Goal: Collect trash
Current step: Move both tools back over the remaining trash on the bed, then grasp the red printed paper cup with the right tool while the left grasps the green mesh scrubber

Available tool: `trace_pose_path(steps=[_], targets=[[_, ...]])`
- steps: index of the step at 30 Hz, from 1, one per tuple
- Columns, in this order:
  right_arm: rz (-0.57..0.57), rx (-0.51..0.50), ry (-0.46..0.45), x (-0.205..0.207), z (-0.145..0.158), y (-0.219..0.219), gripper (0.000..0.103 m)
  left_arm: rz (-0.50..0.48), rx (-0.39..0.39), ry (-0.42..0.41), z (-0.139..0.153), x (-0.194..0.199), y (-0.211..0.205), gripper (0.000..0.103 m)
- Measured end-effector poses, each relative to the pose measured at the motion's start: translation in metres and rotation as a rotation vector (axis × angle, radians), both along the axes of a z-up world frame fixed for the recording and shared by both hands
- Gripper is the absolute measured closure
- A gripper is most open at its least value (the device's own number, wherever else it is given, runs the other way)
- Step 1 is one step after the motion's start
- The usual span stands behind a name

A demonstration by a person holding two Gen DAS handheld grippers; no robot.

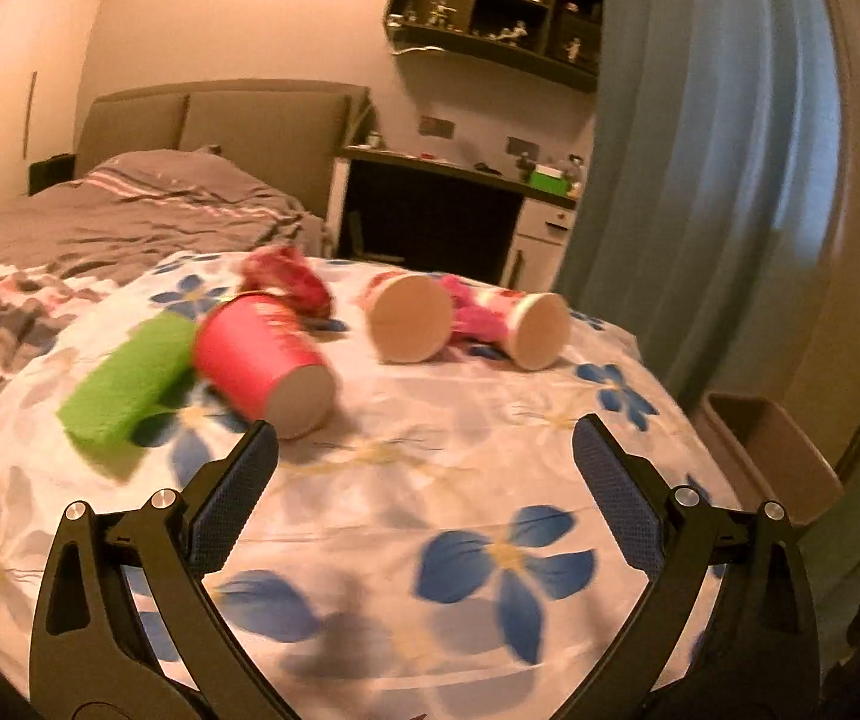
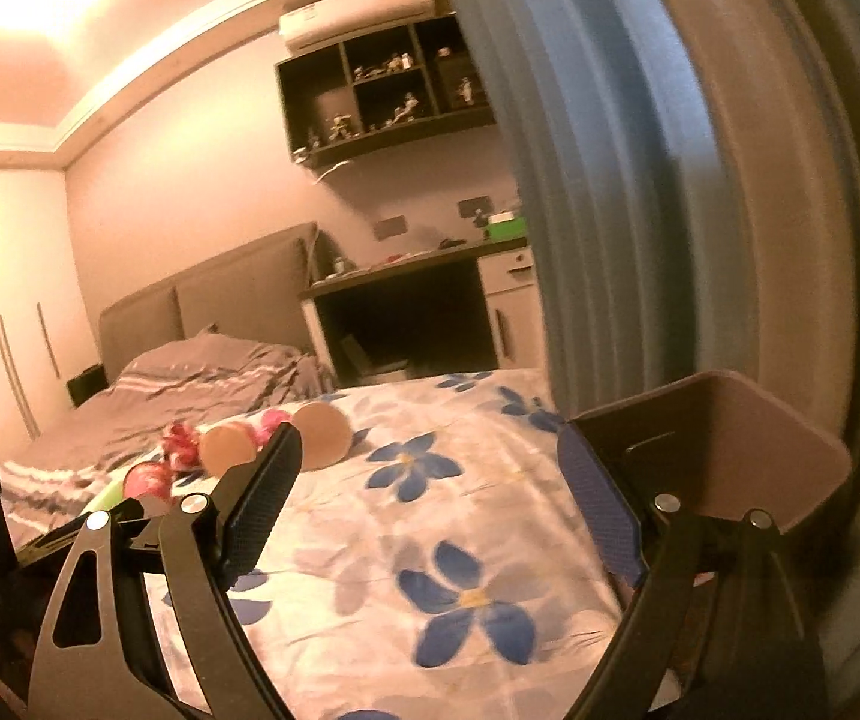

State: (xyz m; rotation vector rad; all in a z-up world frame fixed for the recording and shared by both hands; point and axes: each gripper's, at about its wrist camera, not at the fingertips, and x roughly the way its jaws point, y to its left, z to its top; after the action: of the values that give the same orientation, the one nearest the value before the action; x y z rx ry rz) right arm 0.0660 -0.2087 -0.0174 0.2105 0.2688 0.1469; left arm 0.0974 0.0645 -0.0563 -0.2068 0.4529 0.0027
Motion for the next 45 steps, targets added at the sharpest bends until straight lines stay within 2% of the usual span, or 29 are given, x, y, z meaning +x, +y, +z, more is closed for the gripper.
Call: trace_pose_path(steps=[11, 25, 34, 45], targets=[[0.142, -0.033, 0.046, 0.021, -0.006, 0.062, 0.019, 0.137, -0.022, 0.007, -0.007, -0.015, 0.067, 0.006], [0.444, -0.159, 0.109, 0.057, -0.032, 0.209, 0.019, 0.322, -0.052, -0.005, -0.006, -0.043, 0.155, 0.006], [0.528, -0.203, 0.201, 0.099, -0.049, 0.28, 0.019, 0.343, -0.046, 0.016, -0.014, -0.047, 0.179, 0.006], [0.553, -0.256, 0.295, 0.131, -0.058, 0.318, 0.019, 0.324, -0.049, 0.024, -0.019, -0.037, 0.192, 0.006]])
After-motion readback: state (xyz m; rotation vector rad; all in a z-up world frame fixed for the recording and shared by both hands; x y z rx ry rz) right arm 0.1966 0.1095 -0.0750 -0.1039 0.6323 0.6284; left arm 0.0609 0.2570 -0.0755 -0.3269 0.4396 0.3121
